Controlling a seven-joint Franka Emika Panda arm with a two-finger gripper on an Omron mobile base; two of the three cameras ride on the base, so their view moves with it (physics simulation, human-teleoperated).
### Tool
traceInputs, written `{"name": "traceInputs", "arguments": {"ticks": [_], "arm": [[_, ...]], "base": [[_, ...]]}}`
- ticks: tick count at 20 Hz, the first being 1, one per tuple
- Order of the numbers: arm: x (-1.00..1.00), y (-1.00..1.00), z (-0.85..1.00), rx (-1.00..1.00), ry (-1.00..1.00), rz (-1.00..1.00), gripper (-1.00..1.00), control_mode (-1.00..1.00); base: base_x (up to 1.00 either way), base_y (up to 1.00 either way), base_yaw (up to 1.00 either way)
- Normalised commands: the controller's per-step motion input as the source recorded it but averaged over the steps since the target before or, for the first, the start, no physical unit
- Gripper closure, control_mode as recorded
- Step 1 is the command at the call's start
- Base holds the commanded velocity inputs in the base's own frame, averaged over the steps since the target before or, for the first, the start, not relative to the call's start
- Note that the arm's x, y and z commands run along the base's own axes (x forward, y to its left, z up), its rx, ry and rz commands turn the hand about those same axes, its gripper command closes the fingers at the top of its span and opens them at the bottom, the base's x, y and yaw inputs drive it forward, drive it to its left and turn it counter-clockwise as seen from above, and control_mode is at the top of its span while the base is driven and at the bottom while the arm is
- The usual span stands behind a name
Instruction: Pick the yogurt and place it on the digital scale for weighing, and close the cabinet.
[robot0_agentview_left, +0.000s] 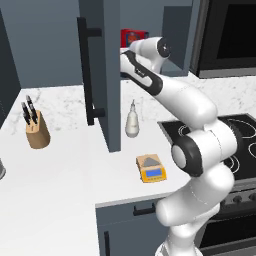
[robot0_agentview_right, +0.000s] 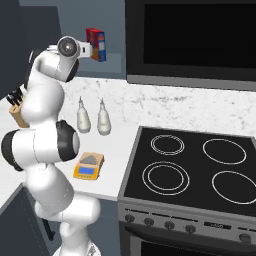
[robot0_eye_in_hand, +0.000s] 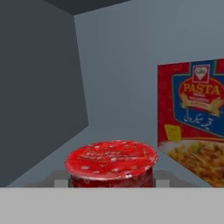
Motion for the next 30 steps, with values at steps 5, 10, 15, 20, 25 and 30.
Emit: {"name": "traceInputs", "arguments": {"ticks": [5,10,15,20,25,30], "arm": [[0.19,0.12,-0.05,0.0,0.0,0.0,1.0,-1.0],[-0.4,0.09,0.0,0.05,-0.12,0.0,1.0,-1.0],[-0.97,0.0,0.0,0.17,-0.18,0.0,1.0,-1.0],[-1.0,0.0,-0.03,0.14,-0.23,0.0,1.0,-1.0],[-1.0,-0.19,0.0,0.05,-0.23,0.0,1.0,-1.0],[-1.0,-0.92,0.01,0.01,-0.05,0.01,1.0,-1.0]], "base": [[0.0,0.0,0.0],[0.0,0.0,0.0],[0.0,0.0,0.0],[0.0,0.0,0.0],[0.0,0.0,0.0],[0.0,0.0,0.0]]}}
